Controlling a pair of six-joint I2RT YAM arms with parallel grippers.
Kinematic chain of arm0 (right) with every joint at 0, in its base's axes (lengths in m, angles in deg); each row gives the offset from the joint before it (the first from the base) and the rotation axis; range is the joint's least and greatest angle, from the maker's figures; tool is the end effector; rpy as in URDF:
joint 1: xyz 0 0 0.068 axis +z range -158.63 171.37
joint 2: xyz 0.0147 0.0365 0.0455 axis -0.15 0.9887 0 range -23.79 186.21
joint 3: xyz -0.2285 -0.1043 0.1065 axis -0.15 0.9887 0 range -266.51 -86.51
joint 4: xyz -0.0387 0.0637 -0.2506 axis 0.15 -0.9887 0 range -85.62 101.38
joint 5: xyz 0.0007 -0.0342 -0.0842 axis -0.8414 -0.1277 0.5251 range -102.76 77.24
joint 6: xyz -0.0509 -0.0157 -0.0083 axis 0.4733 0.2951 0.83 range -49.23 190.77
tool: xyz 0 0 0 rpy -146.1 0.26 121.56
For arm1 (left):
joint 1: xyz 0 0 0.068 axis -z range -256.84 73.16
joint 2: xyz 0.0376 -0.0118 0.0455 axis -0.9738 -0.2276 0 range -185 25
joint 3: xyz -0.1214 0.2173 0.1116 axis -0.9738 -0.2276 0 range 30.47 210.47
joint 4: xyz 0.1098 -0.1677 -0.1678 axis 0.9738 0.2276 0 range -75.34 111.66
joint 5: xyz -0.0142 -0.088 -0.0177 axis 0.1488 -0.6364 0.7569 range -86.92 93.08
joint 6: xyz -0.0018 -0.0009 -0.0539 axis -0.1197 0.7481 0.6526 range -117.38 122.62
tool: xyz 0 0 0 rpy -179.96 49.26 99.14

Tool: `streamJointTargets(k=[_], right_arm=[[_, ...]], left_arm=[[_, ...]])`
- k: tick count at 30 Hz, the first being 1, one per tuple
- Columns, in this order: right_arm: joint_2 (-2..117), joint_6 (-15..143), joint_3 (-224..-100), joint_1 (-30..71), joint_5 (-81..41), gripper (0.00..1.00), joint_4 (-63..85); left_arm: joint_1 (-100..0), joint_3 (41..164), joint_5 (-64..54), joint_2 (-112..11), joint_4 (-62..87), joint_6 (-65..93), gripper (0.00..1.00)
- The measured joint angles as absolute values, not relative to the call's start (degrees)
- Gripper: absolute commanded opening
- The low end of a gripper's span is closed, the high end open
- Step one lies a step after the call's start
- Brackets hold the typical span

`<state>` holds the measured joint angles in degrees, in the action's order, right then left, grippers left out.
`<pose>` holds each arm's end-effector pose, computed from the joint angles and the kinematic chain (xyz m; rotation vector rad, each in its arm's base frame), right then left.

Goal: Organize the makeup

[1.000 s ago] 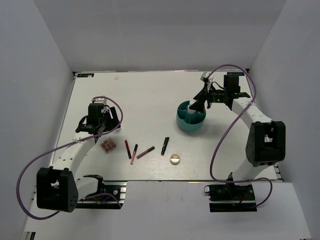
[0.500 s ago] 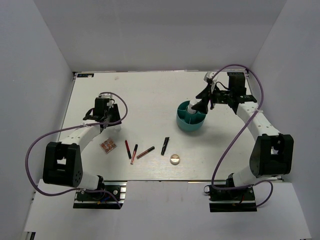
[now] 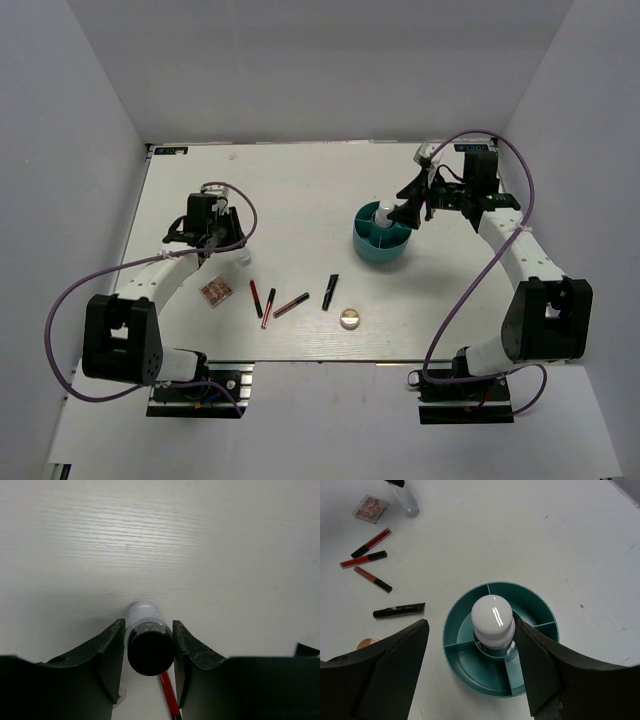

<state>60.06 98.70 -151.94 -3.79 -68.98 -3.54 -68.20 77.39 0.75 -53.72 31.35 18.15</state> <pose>0.3179 0.0565 0.3039 -1.0516 1.6539 0.7826 0.2775 -0.0436 0.2122 -0.1272 2.4273 -0.2412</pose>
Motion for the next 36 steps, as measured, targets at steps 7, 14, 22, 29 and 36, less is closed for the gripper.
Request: streamJointTargets(k=[7,14,22,29,36], right_arm=[[56.5,95.1,-149.5,-4.2,-66.9,0.66,-1.7],[53.4,92.3,-147.0,-4.5,-64.3,0.74,0.5],[50.9,91.9,-144.9,-4.7,-62.5,0.76,1.2],[49.0,91.7,-143.3,-5.3,-61.9,0.77,1.6],[48.6,91.0,-141.8,-6.0,-61.9,0.78,2.3]], left_arm=[[-66.5,82.2,-13.9,-51.7,28.5,20.9,0.18],[-61.0,91.1,-24.5,-56.6,20.5,27.4,0.19],[-53.0,105.7,-27.8,-72.5,13.7,32.1,0.19],[-46.5,117.1,-25.7,-84.8,14.3,32.0,0.19],[-43.5,126.2,-20.8,-91.6,19.8,28.4,0.19]])
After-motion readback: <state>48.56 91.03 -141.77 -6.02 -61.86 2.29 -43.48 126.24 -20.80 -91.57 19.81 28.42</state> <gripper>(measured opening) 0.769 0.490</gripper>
